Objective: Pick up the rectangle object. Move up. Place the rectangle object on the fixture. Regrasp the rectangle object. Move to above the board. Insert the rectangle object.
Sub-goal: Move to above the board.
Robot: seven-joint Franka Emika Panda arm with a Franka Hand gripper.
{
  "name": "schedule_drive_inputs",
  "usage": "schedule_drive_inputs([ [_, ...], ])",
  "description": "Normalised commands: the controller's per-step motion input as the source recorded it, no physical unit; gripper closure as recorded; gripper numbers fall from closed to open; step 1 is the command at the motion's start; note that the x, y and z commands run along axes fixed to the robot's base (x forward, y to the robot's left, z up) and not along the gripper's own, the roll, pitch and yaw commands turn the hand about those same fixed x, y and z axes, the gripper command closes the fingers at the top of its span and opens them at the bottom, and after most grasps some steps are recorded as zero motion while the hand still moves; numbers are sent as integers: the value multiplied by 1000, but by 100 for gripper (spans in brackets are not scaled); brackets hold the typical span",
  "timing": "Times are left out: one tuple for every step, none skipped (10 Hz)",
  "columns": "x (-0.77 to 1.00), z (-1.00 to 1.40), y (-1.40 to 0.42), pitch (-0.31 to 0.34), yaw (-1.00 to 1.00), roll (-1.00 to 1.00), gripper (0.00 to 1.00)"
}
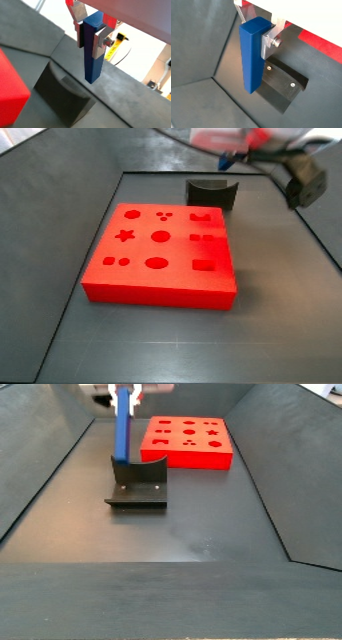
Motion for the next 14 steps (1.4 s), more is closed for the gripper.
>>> schedule_drive_inputs([
  [180, 1000, -233, 357, 29, 48, 100],
  [181, 1000, -227, 366, 101, 33, 100],
  [182, 1000, -217, 354, 170, 17, 100],
  [182, 1000, -212, 322, 221, 6, 100],
  [183, 1000, -204, 265, 272, 2, 100],
  [188, 1000, -197, 220, 294, 9, 100],
  [187, 938, -177, 178, 302, 15, 100],
  [150, 659, -123, 133, 289, 18, 100],
  [124, 454, -92, 104, 270, 22, 100],
  [104, 255, -72, 74, 246, 20, 100],
  [86, 58, -52, 46, 208, 31, 100],
  [-1000, 254, -724, -31, 60, -1000, 100],
  [-1000, 264, -714, -44, 58, -1000, 100],
  [-1000, 249, -628, -95, 56, -1000, 100],
])
